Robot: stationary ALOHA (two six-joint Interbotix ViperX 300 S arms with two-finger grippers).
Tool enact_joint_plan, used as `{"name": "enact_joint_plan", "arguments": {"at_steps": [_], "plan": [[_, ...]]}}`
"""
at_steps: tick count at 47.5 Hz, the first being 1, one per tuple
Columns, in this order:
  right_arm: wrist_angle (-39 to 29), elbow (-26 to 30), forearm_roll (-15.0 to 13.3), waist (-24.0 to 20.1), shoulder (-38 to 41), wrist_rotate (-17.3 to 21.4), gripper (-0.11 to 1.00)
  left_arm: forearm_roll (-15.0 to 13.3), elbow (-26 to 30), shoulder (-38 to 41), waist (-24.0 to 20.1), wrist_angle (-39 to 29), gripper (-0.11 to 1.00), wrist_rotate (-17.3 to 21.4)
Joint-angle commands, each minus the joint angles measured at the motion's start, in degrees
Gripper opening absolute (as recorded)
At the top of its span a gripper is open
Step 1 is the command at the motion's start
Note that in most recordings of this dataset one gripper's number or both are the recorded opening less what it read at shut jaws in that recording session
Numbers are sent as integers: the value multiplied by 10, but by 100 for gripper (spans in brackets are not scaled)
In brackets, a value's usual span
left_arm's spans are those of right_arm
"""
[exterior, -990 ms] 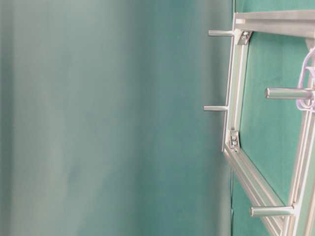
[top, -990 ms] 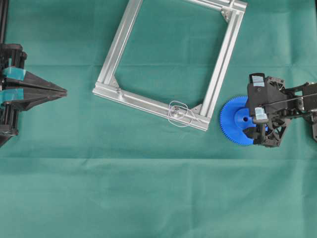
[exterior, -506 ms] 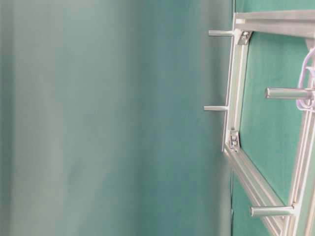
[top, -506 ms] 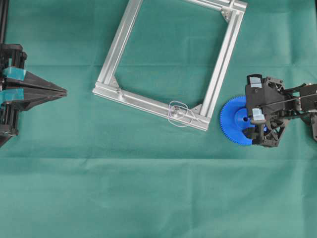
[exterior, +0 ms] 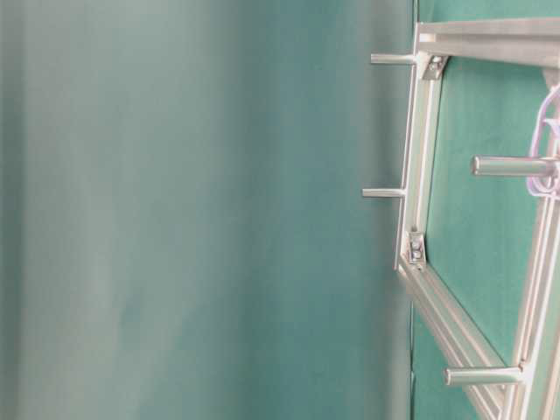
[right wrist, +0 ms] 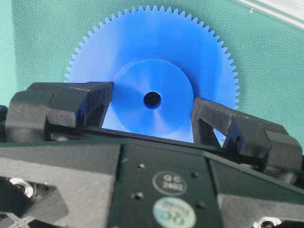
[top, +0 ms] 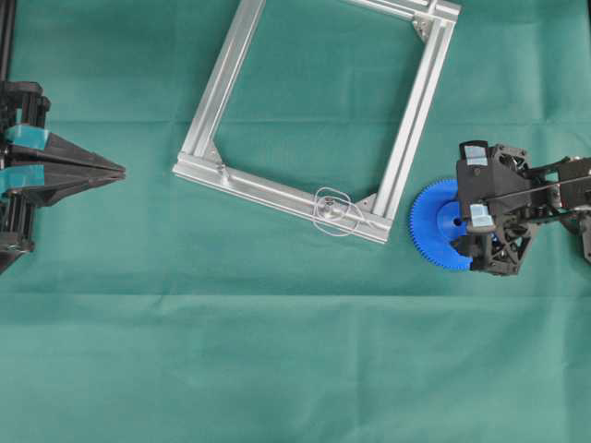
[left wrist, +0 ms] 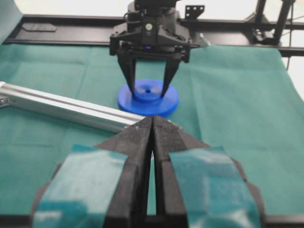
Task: Find the location of the shaft and insert the gear.
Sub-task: 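Lift the blue gear off the table with the right gripper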
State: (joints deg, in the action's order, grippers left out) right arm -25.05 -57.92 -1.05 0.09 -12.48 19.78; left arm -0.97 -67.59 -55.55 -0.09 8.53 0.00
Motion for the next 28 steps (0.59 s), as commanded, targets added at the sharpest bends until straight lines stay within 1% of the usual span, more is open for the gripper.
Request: {"name": "enact_joint_plan", "arguments": {"at_steps": [1, 20, 28], "plan": [[-7, 2, 1, 2, 1, 0, 69, -1, 16, 4, -1, 4, 0, 0], [-14, 9, 1, 2, 0, 1, 69, 0, 16, 4, -1, 0, 0, 0], [-43, 26, 1, 2, -11, 0, 69, -1, 17, 4, -1, 0, 0, 0]]}}
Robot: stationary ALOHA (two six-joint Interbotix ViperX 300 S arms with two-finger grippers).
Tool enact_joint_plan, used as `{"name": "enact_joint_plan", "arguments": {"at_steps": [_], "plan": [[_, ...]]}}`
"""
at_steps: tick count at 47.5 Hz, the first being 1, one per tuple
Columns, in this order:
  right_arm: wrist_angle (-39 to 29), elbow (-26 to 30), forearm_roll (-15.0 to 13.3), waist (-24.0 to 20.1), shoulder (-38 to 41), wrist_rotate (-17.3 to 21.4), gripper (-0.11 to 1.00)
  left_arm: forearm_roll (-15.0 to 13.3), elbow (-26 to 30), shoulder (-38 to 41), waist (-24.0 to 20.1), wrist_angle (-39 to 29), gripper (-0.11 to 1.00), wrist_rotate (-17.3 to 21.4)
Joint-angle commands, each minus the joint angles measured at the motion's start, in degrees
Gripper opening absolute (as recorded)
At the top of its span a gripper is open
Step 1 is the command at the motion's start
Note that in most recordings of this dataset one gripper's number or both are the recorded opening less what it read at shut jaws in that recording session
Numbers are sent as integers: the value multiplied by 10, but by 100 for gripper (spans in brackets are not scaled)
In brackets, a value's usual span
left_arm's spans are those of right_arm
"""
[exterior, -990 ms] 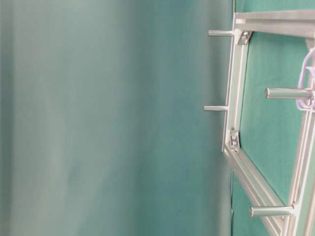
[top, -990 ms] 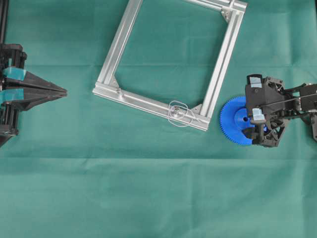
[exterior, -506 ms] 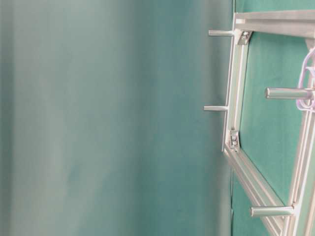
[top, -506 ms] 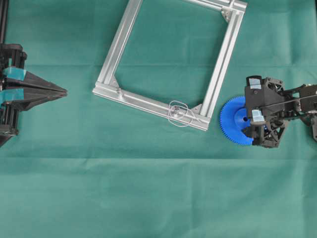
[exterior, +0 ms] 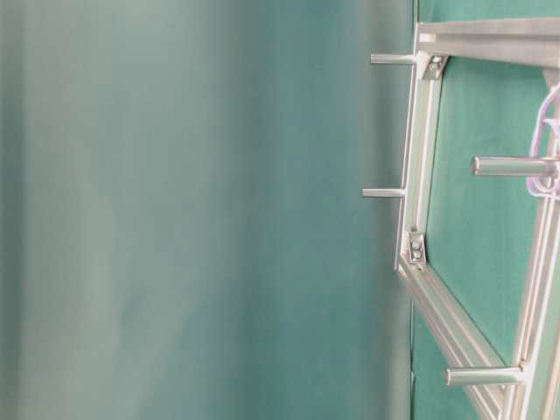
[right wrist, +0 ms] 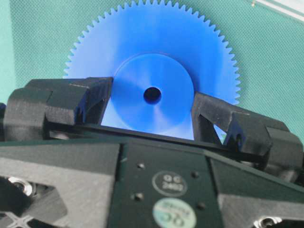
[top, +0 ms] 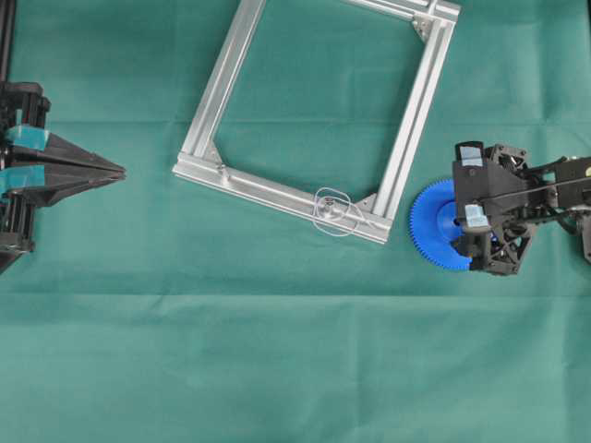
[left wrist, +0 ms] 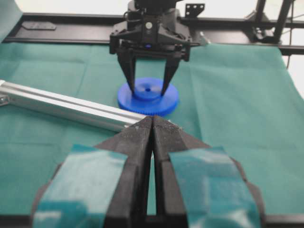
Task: Find the location of the shaft and insert the gear.
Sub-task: 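Lift the blue gear off the table with the right gripper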
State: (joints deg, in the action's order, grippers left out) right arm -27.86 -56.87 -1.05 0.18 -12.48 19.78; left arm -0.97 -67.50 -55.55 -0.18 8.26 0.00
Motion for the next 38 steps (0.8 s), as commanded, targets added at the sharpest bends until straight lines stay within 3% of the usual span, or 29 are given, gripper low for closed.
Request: {"name": "enact_joint_plan", "arguments": {"at_steps": [1, 38], "plan": [[-20, 18, 1, 1, -13, 0, 69, -1, 15, 4, 0, 3, 0, 0], [-215, 145, -4, 1, -108, 0, 69, -1, 16, 3, 0, 3, 0, -1]]}}
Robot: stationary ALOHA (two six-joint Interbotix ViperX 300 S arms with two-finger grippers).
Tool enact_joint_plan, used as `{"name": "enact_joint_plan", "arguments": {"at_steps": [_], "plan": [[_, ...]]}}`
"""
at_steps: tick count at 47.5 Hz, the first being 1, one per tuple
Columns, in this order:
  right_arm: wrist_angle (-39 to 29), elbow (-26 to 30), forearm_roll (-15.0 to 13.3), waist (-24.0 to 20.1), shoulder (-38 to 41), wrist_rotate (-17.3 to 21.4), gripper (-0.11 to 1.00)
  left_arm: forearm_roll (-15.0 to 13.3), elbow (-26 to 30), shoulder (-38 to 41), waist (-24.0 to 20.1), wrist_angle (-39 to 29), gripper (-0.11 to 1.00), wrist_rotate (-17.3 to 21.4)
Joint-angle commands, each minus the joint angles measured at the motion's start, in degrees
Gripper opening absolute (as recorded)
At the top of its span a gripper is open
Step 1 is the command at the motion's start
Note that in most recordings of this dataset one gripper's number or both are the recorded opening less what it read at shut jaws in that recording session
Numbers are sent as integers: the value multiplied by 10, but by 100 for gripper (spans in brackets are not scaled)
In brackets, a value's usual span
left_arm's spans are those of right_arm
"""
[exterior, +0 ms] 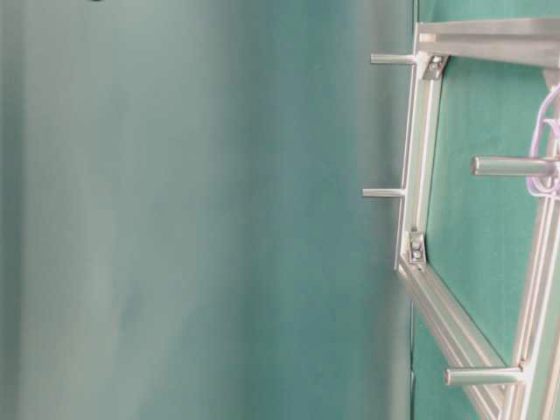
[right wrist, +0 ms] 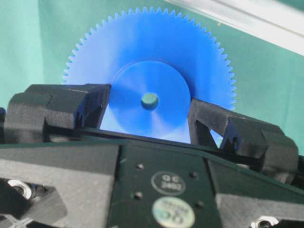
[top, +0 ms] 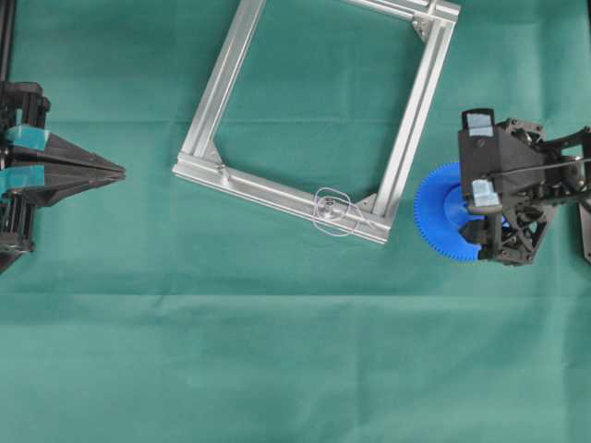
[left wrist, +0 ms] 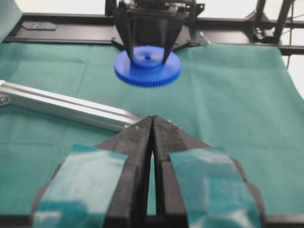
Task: Find the location of the shaft and insert the gear.
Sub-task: 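Lift the blue gear off the table with the right gripper, then carry the gear left over the frame toward a metal shaft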
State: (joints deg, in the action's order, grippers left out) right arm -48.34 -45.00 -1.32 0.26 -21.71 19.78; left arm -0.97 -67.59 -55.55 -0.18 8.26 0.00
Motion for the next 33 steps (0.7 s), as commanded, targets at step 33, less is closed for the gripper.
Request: {"name": "enact_joint_plan", "arguments": {"at_steps": [33], "plan": [[-3, 131, 0, 0, 67, 1, 69, -1, 17, 4, 0, 3, 0, -1]]}}
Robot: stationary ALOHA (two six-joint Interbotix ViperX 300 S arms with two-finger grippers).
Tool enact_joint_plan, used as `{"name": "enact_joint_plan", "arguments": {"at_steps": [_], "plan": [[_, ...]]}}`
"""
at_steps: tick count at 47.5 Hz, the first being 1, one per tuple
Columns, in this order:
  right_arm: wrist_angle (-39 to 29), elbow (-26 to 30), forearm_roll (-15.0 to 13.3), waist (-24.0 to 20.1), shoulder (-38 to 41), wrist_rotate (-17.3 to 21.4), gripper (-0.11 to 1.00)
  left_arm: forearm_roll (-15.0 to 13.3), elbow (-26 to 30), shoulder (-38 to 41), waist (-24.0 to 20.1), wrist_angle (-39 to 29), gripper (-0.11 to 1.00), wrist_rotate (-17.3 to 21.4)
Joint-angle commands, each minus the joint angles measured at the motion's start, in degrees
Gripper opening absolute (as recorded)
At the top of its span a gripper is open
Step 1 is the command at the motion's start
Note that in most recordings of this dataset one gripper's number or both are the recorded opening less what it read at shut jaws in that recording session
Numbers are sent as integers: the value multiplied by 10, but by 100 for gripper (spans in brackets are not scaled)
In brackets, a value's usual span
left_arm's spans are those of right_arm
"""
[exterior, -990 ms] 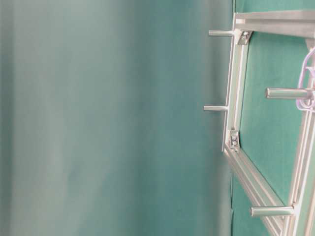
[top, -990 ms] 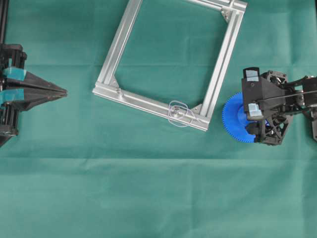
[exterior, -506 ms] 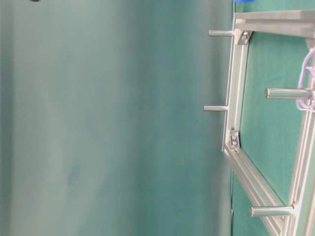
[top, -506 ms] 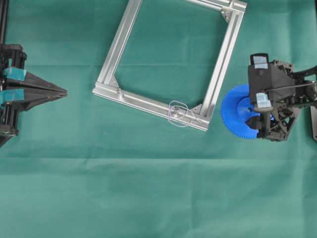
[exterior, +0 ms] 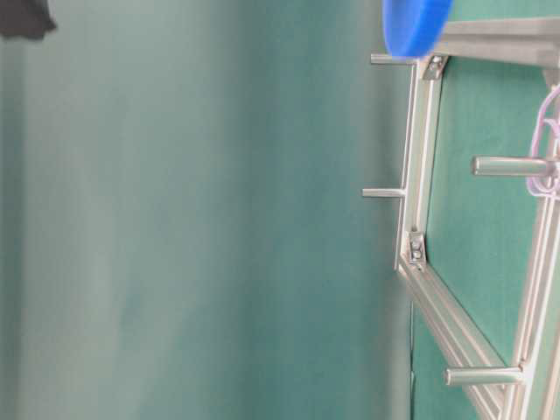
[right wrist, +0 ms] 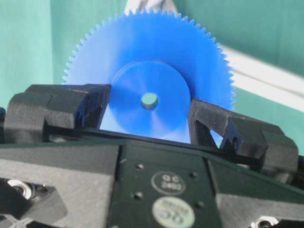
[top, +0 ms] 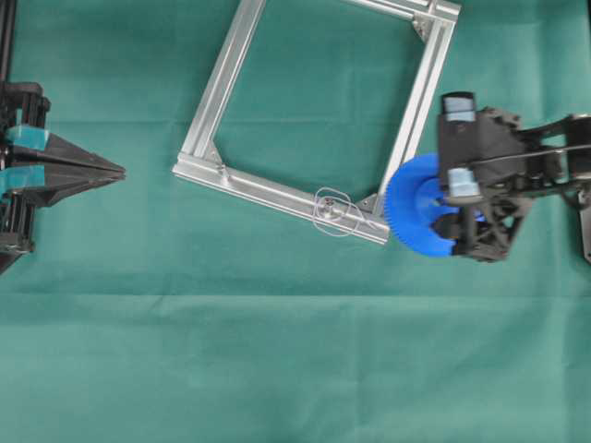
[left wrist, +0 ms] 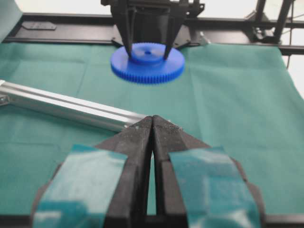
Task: Find the location of the shaft and insert the gear.
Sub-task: 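Carry the gear left over the frame toward a metal shaft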
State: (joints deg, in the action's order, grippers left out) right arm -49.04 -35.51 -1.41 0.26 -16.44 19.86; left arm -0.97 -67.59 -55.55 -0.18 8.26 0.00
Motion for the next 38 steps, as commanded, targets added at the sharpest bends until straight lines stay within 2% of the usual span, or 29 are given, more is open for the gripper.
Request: {"name": "enact_joint_plan", "arguments": {"at_steps": [1, 15, 21, 38], "plan": [[4, 42, 0, 0, 21, 0, 69, -1, 17, 4, 0, 3, 0, -1], [1, 129, -4, 0, 98, -4, 69, -1, 17, 4, 0, 2, 0, 1], [1, 140, -12, 0, 112, -4, 69, -1, 17, 5, -1, 1, 0, 1], [4, 168, -13, 0, 160, -4, 69, -1, 17, 6, 0, 1, 0, 3]]}}
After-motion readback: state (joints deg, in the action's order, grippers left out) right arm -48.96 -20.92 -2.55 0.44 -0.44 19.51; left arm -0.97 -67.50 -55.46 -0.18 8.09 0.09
